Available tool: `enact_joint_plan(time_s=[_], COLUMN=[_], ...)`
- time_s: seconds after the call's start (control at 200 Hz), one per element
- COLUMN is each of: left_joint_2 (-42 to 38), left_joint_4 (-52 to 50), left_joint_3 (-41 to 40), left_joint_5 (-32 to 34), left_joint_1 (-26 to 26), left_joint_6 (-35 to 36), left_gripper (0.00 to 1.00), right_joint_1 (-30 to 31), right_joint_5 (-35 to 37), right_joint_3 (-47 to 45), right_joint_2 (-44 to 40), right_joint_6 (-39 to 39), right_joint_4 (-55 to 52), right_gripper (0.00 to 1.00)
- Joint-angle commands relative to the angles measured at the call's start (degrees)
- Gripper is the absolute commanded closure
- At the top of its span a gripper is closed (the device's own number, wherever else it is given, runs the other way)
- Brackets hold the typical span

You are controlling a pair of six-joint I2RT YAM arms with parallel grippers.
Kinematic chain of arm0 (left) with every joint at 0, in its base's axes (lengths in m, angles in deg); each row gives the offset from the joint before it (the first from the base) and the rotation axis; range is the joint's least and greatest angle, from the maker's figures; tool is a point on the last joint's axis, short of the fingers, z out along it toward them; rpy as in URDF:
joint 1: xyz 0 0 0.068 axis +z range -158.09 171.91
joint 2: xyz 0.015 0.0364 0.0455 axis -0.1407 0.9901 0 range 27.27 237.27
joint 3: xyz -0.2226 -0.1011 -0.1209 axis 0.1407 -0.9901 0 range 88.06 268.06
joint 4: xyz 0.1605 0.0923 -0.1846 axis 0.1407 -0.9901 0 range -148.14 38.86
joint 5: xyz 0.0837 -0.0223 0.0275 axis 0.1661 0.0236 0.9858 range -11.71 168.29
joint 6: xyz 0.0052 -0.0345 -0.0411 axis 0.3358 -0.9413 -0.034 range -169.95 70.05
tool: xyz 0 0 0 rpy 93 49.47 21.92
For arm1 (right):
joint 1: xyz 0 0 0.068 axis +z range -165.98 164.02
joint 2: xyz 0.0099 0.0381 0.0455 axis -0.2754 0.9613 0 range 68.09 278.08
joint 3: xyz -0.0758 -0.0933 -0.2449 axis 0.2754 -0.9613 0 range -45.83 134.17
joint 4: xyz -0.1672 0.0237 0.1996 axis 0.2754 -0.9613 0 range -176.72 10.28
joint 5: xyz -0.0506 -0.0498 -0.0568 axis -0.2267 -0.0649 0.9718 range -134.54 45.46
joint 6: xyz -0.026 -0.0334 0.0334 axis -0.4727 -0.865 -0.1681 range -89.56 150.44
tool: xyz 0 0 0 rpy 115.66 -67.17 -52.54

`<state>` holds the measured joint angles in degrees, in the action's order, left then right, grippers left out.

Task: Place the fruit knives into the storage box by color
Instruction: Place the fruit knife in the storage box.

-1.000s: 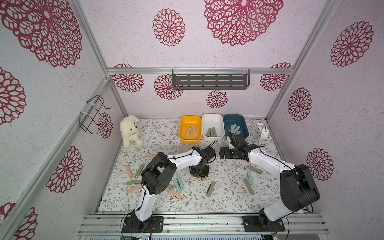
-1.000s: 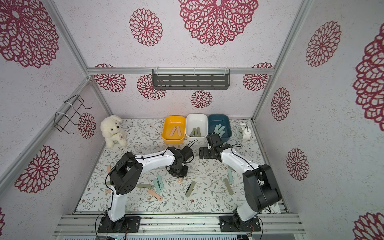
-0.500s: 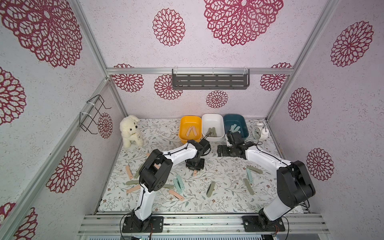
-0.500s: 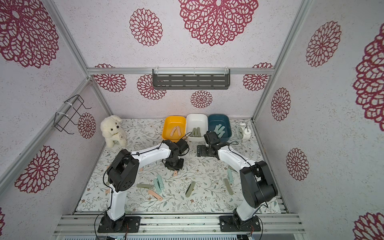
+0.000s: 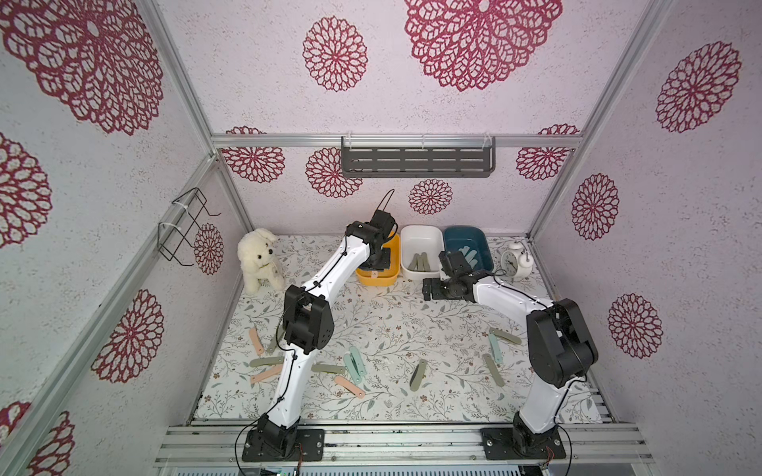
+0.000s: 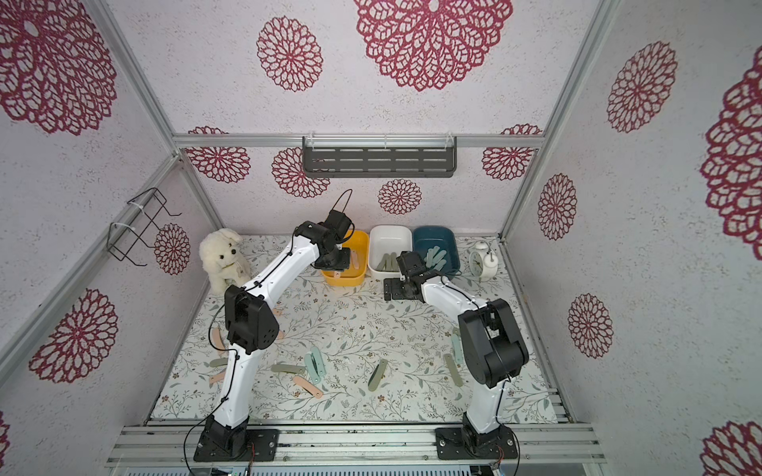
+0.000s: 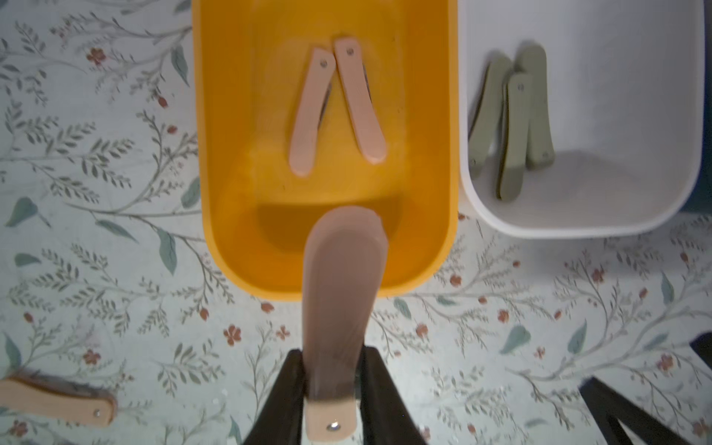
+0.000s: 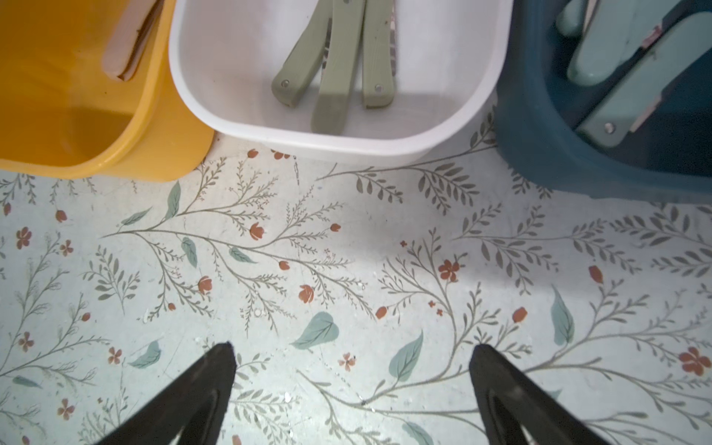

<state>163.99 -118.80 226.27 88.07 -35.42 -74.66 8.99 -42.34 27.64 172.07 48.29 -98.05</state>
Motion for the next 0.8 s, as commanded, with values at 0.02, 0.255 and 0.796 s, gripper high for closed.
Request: enact_joint_plan(time_s=[0.02, 0.255, 0.796], left_joint_2=[7.4, 12.6, 8.0], left_joint_4=[-1.3, 7.2, 9.4], left_joint_3=[7.7, 8.8, 4.1], left_joint_5=[-0.3, -3.8, -5.6], left_joint_1=[1.5, 3.3, 3.6], left_joint_6=[4.7, 4.9, 4.0], left_gripper=[0.85, 0.85, 0.14], right_joint_1=[-0.6, -0.6, -0.7], right_joint_5=[-1.8, -4.0, -4.1], right_joint_3=[1.9, -2.1, -20.3], right_joint_2=[-0.6, -4.4, -20.2], right_joint_6=[-1.9, -1.7, -0.3], right_joint_4=[-1.5, -1.0, -4.1], right_gripper=[0.01, 0.01, 0.01])
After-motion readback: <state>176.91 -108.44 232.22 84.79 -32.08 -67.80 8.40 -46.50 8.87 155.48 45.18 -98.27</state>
